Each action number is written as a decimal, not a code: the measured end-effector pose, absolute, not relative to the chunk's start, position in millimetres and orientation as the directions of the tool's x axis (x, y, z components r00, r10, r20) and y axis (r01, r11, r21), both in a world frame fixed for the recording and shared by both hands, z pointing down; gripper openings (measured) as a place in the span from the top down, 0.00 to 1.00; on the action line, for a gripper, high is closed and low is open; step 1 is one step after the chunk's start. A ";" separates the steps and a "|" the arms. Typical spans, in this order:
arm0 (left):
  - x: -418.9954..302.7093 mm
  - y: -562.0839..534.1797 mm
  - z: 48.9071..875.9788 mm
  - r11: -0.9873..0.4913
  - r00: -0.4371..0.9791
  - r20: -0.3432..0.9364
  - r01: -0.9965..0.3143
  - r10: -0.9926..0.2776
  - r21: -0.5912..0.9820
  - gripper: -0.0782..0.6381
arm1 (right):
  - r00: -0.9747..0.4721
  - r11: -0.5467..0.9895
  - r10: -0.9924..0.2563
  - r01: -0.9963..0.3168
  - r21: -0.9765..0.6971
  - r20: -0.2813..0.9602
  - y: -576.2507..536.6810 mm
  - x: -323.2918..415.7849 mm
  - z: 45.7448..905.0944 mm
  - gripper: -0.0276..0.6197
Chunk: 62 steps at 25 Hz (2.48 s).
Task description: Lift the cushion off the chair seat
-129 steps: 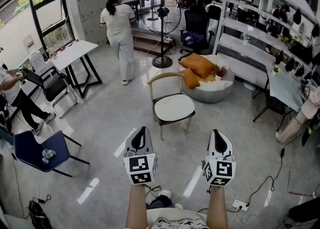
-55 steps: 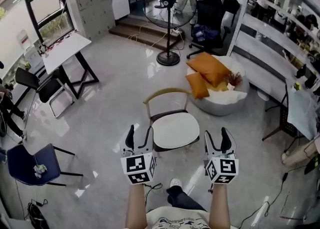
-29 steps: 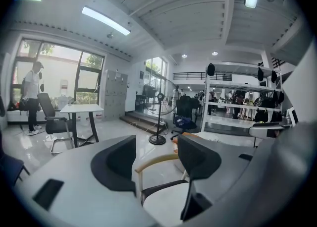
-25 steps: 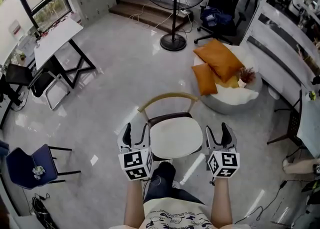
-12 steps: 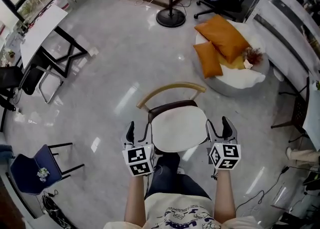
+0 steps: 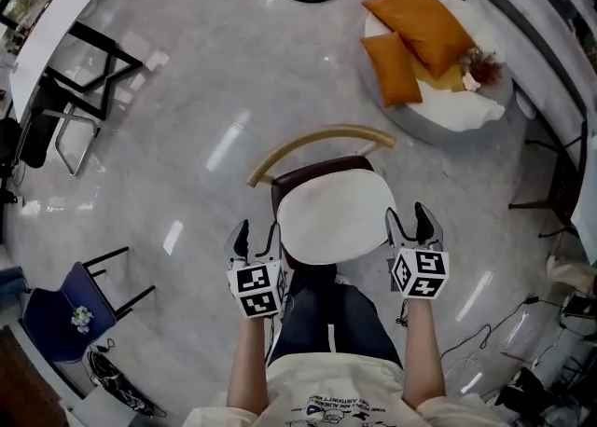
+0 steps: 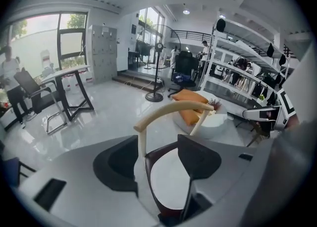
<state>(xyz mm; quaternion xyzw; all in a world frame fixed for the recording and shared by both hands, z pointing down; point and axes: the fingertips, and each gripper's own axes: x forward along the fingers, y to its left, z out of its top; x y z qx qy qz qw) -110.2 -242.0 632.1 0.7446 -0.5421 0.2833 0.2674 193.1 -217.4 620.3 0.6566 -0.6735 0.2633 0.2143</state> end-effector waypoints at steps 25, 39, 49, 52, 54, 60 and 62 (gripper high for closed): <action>-108.3 -199.4 909.7 -0.199 0.227 0.909 -0.966 -0.350 0.165 0.53 | -0.072 0.057 -0.480 -0.997 -0.050 0.875 -194.1 220.6 901.3 0.53; -95.1 -187.7 1007.5 -0.188 0.226 0.945 -0.965 -0.237 0.184 0.53 | -0.023 0.084 -0.402 -0.996 0.012 0.915 -192.2 259.7 991.9 0.53; -89.6 -184.9 1024.5 -0.146 0.244 0.943 -0.966 -0.228 0.215 0.58 | -0.126 0.089 -0.343 -0.991 -0.101 0.931 -191.9 273.4 1020.7 0.46; -85.8 -185.6 1027.2 -0.144 0.239 0.945 -0.967 -0.224 0.211 0.61 | -0.198 0.087 -0.320 -0.980 -0.179 0.927 -192.3 272.1 1025.6 0.50; -85.3 -185.8 1028.5 -0.149 0.227 0.948 -0.969 -0.226 0.196 0.61 | -0.220 0.086 -0.306 -0.975 -0.204 0.926 -192.5 271.4 1027.2 0.51; -79.0 -184.3 1025.9 -0.181 0.198 0.960 -0.970 -0.200 0.162 0.70 | -0.197 0.118 -0.325 -0.979 -0.167 0.925 -192.1 266.6 1022.7 0.61; -75.9 -183.3 1024.7 -0.215 0.165 0.967 -0.969 -0.193 0.122 0.74 | -0.158 0.129 -0.341 -0.984 -0.120 0.927 -190.9 268.1 1018.2 0.66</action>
